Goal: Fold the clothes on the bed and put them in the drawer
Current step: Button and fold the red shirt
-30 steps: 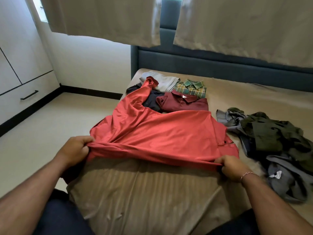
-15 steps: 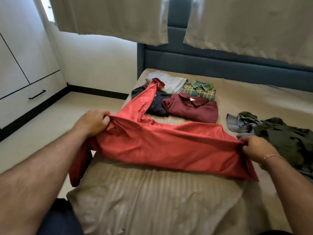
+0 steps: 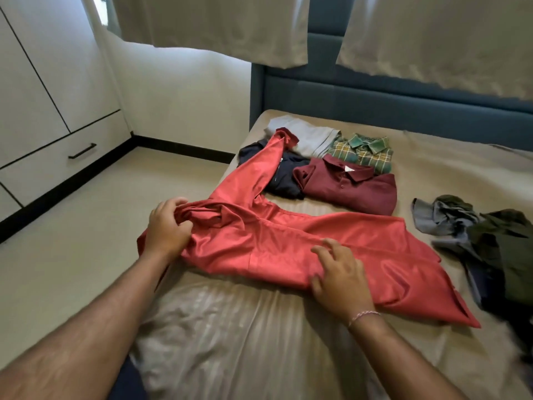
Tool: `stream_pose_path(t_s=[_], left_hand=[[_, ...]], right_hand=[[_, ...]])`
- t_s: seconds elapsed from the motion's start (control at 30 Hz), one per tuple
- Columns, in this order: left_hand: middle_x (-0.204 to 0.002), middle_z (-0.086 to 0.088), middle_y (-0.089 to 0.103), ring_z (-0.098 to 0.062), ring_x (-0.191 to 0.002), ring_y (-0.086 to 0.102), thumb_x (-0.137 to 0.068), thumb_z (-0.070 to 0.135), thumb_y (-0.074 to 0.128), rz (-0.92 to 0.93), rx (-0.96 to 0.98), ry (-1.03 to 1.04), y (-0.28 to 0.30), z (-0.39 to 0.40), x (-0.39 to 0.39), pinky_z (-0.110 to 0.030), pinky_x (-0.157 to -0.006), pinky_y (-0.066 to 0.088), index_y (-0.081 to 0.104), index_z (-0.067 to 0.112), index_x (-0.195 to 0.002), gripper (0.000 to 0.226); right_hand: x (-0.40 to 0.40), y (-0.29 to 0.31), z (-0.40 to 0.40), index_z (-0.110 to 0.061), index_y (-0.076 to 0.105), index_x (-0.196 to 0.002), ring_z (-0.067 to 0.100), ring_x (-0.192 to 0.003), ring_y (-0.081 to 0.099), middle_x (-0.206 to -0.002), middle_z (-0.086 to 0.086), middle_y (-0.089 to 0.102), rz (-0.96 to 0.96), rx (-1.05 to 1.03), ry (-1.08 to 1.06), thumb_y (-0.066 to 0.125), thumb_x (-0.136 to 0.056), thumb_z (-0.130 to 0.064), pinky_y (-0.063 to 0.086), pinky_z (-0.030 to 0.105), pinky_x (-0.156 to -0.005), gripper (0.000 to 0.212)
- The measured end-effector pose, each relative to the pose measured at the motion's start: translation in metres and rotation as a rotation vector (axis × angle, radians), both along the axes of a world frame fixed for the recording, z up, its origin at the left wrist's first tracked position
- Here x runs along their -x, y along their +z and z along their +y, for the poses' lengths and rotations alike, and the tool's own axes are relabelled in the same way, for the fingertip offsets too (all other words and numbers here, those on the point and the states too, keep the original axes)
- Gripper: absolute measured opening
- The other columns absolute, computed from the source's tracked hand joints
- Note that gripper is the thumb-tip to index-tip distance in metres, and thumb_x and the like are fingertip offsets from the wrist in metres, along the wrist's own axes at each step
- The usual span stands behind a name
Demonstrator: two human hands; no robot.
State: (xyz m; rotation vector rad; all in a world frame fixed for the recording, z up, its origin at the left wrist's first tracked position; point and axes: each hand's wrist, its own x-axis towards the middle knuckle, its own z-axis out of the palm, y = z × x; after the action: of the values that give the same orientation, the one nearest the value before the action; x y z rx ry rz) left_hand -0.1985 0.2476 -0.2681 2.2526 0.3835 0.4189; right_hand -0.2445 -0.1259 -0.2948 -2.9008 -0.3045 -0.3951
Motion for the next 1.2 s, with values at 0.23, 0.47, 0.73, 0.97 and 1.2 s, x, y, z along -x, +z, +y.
stream_pose_path(t_s=[0.23, 0.47, 0.73, 0.97, 1.2], left_hand=[[-0.116, -0.012, 0.074, -0.039, -0.114, 0.065, -0.093, 0.03, 0.067, 0.278, -0.083, 0.219, -0.016, 0.035, 0.01, -0.045, -0.094, 0.052, 0.076, 0.025, -0.114, 0.023], [-0.076, 0.002, 0.069, -0.026, -0.068, 0.061, -0.099, 0.022, 0.058, -0.181, -0.291, 0.045, 0.061, 0.013, 0.034, -0.036, -0.062, 0.049, 0.069, 0.023, -0.094, 0.012], [-0.075, 0.001, 0.067, -0.016, -0.063, 0.061, -0.105, 0.032, 0.056, 0.048, 0.508, -0.669, 0.091, -0.085, 0.026, -0.026, -0.054, 0.047, 0.073, 0.009, -0.102, 0.029], [-0.125, 0.004, 0.062, -0.015, -0.114, 0.059, -0.087, 0.03, 0.067, 0.097, -0.331, -0.563, -0.004, -0.066, 0.022, -0.043, -0.099, 0.053, 0.062, 0.026, -0.133, 0.046], [-0.134, -0.008, 0.054, -0.033, -0.114, 0.055, -0.07, 0.025, 0.076, -0.143, -0.773, -0.249, -0.024, -0.082, 0.022, -0.048, -0.085, 0.049, 0.059, 0.022, -0.131, 0.063]], right_hand=[[-0.005, 0.016, 0.108, -0.031, 0.06, -0.131, 0.017, -0.131, 0.045, -0.141, -0.009, 0.049, 0.16, -0.415, 0.113, 0.055, -0.072, -0.036, 0.045, 0.043, -0.103, 0.059], [0.003, 0.036, 0.17, -0.023, 0.066, -0.119, 0.008, -0.079, 0.064, -0.096, -0.005, 0.07, 0.601, -1.175, 0.237, 0.07, -0.086, -0.02, 0.051, 0.029, -0.072, 0.034], [0.017, 0.058, 0.15, 0.008, 0.061, -0.122, 0.028, -0.077, 0.068, -0.089, 0.019, 0.068, 0.907, -1.953, 0.258, 0.063, -0.079, -0.007, 0.057, 0.046, -0.081, 0.045], [-0.001, 0.04, 0.008, -0.016, 0.067, -0.109, 0.022, -0.065, 0.066, -0.089, 0.01, 0.07, 0.562, -1.735, -0.42, 0.065, -0.094, -0.02, 0.057, 0.034, -0.063, 0.015], [0.048, 0.005, 0.018, -0.028, 0.054, -0.129, 0.016, -0.111, 0.052, -0.12, -0.005, 0.051, 0.143, -0.636, -0.298, 0.085, -0.073, -0.051, 0.047, 0.039, -0.101, 0.069]])
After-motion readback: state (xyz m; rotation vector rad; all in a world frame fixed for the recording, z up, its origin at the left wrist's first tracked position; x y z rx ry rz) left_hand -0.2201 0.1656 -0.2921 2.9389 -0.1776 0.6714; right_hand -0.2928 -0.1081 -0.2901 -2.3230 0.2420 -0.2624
